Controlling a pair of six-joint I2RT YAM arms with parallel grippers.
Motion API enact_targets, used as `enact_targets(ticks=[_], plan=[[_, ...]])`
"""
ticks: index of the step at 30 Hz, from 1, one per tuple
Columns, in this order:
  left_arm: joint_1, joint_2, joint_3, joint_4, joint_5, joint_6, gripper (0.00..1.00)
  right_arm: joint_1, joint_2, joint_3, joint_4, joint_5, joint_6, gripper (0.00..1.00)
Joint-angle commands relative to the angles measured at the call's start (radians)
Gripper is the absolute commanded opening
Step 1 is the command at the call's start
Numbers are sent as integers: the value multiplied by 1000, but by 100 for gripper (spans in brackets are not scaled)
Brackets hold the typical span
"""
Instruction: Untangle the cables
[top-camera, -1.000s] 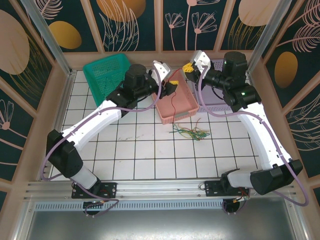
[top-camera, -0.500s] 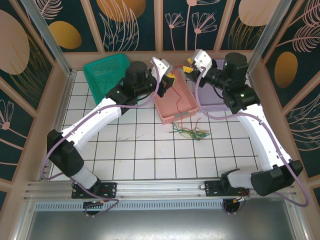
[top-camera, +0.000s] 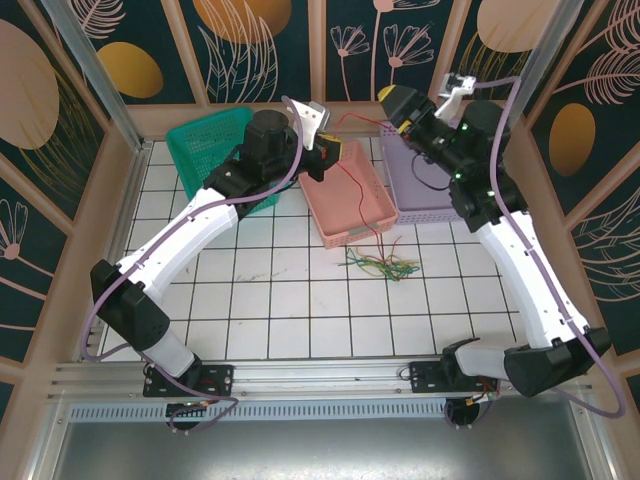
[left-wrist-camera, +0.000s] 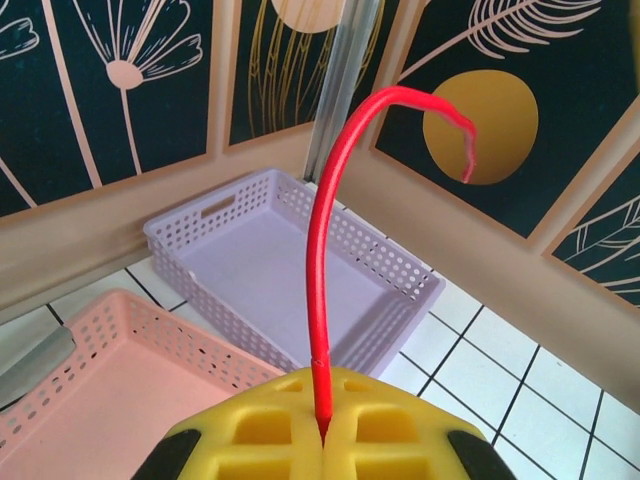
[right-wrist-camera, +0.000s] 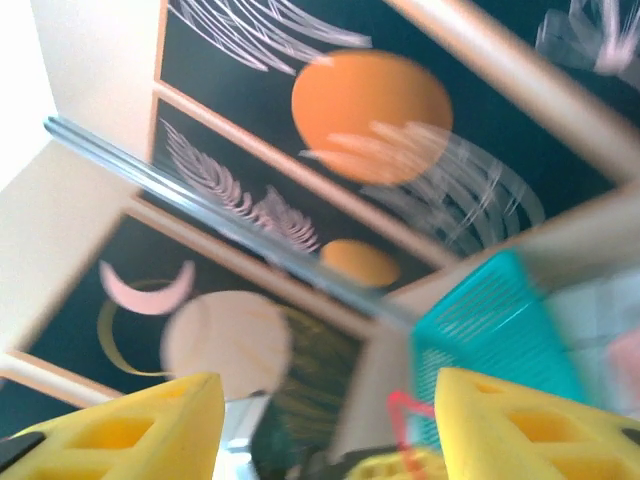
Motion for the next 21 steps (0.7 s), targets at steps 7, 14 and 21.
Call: enact_targets(ticks=[7,14,21], plan=[[1,2,3,-3,1,-5,0,122,127,-52,110,16,863,63],[1,-32,-41,-11,7,6,0,37,228,58,61,21,719,34],[1,-64,-83,-34,0,6,0,10,291,165,-90,8,500,0]])
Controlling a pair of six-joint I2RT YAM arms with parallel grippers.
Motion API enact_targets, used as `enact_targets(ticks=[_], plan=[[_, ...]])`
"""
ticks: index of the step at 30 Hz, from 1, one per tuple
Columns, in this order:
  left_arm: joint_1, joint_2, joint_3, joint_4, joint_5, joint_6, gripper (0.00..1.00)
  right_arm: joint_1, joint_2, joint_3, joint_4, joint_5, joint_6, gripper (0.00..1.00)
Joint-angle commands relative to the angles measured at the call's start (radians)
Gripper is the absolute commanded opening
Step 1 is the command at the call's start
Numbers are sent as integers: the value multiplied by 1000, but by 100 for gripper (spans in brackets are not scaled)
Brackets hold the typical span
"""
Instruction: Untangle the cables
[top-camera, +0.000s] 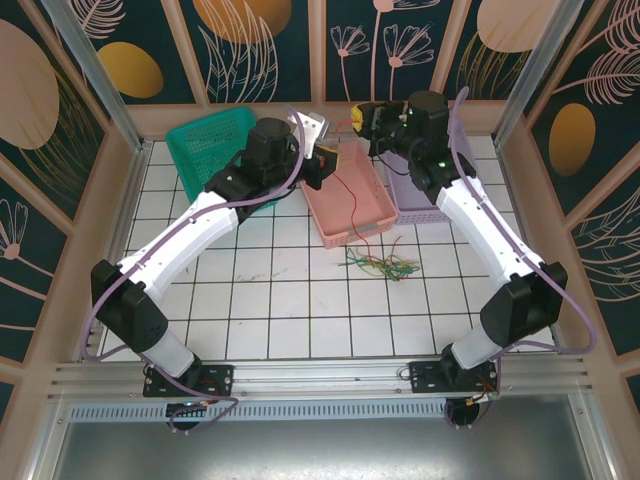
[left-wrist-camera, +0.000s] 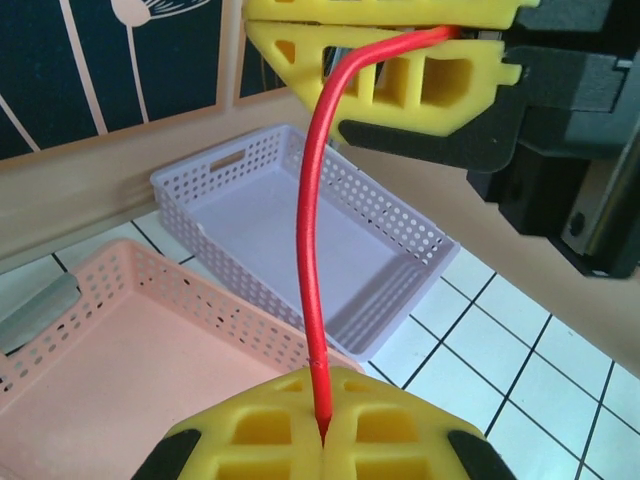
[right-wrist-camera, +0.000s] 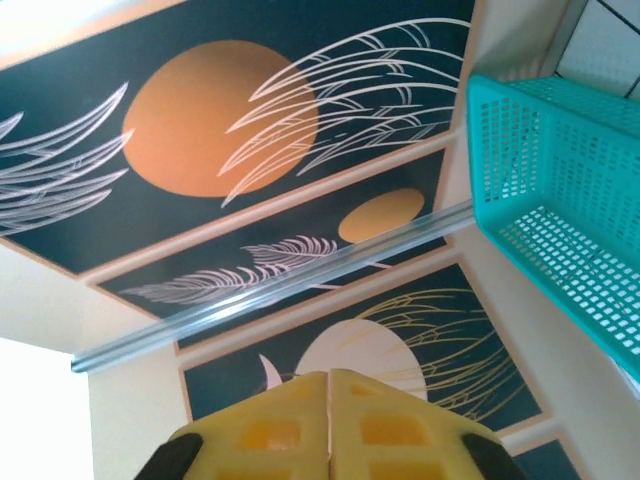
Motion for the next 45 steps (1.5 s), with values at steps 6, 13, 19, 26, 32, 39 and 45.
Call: enact_targets(ticks=[6,13,19,26,32,39,45], plan=[[-3,-58,-37,-67,75,-2,0,-13,150,405,-330,48,-639,0],[-40,-99,-146,-97,147,-7,0,-45,238,672,-393,106,-1048,0],[-61,-133,-192,-73,64,-82,0,-49,356,925,-461,-46,-1146,12],[55,-111,-1,-153,-76,-225,0,-52,196,771,-524,66,-1191,62],[195,-56,221,-312,-194,-264,0,-57,-48,479,-448,206,-1199,79],[358,83,510,-470,-459,-209,0,-54,-177,254,-416,184,-1162,77],[503,217,573,-434,-485,-194,0,-26,-221,142,-375,158,-1124,74]])
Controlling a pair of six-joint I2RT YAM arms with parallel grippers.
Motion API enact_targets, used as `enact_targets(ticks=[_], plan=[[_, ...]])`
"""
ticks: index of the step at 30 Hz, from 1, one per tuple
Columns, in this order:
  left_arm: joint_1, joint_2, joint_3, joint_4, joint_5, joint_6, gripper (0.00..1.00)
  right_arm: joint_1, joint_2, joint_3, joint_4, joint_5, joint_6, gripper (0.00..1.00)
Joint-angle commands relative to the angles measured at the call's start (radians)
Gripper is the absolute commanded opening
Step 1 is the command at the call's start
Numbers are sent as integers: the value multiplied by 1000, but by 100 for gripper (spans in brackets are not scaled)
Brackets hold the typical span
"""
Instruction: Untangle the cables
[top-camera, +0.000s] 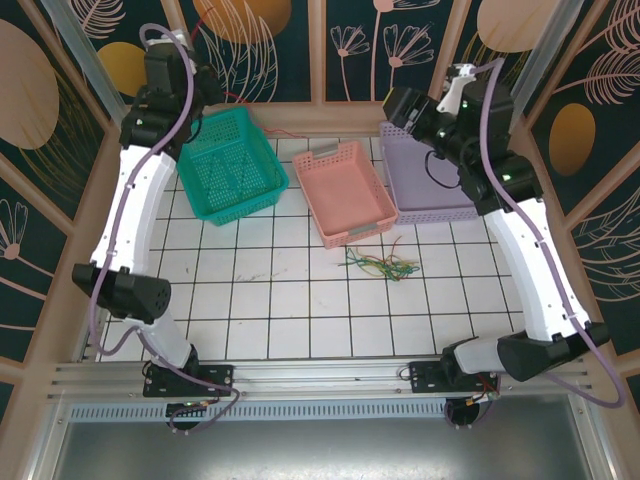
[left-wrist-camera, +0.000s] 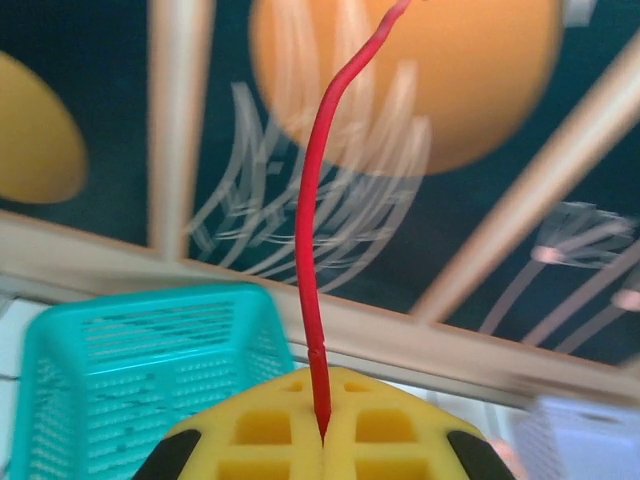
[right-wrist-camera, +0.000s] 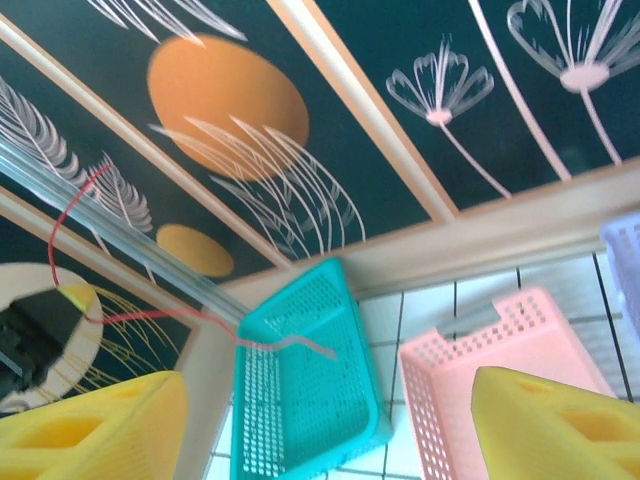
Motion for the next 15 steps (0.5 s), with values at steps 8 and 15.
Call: enact_targets(ticks=[8,15], plan=[[168,123,-283,121,91,-27,0,27,-18,-69,37,-11,43,73],[202,256,-365,133,151,-1,0,31,-17,-109,34,-23,56,73]])
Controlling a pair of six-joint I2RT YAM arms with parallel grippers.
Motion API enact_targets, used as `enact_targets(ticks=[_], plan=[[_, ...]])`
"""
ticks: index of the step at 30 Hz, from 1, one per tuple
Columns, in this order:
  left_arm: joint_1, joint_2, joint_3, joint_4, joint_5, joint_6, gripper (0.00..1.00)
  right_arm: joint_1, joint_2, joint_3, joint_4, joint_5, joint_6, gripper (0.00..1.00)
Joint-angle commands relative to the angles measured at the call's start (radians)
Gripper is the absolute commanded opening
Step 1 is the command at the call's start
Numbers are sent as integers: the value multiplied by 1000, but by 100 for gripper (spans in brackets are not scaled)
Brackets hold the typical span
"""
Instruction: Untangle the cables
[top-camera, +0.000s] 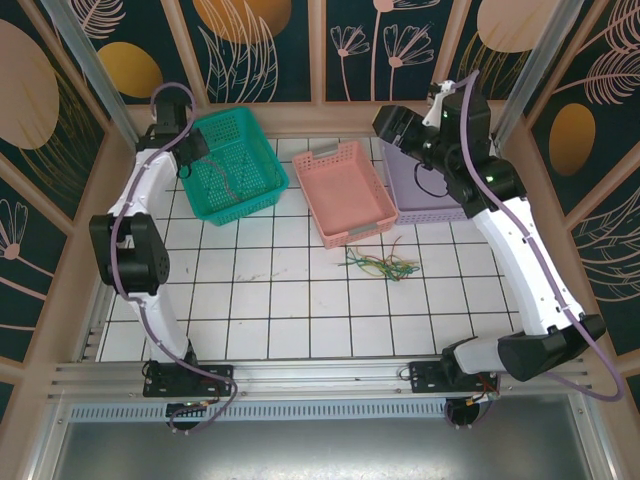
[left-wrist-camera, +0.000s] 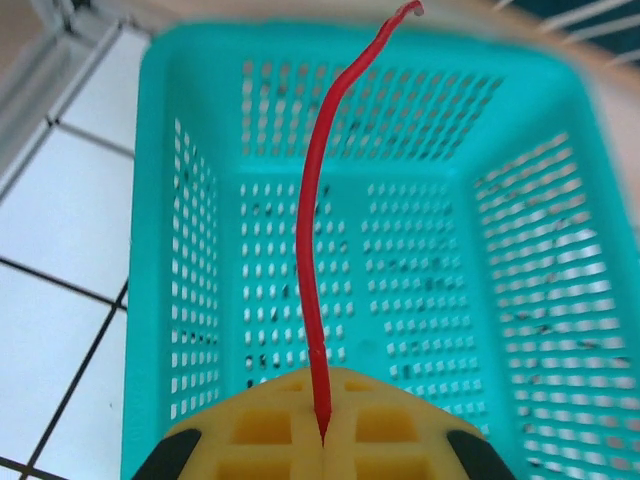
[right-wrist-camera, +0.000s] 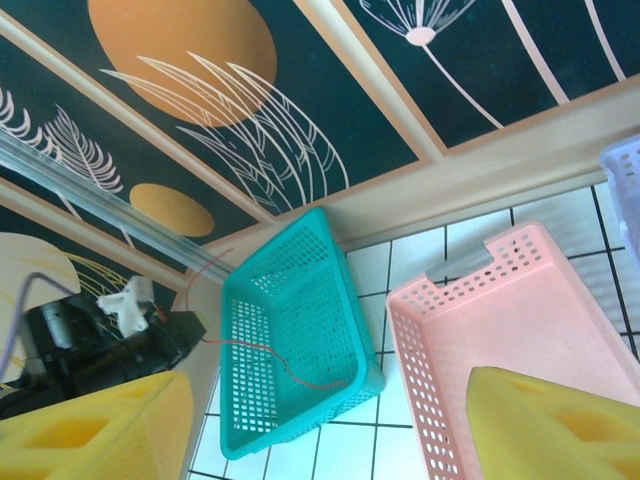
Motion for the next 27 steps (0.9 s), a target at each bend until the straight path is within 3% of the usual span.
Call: enact_targets(ticks=[1,3,4,6,9,11,19,22,27], plan=[[0,65,14,35,65,8,0,9,-16,-24,27,-22,21,73],[1,121,45,21,103,12,0,10,-8,-29,24,-31,20,73],[0,144,67,1,110,13,9,11,-5,-29,23,-34,20,73],[0,172,125,-44,115,20,40,11,0,-25,15,-35,13,73],[0,146,145,-48,106,32,65,11,1,-22,4,-24,-1,73],[0,112,156,-45,116,45,75,10,2,-25,-2,-19,-11,73],[-3,-97,115,-50,67,-41,76,7,-8,-88,-10,38,5,70],[-23,-202,37,14,116,-108,74,-1,-40,-171,-42,110,69,68],[-209,-324,-88,115,243,-167,70,-106,-139,-457,-121,111,271,51]])
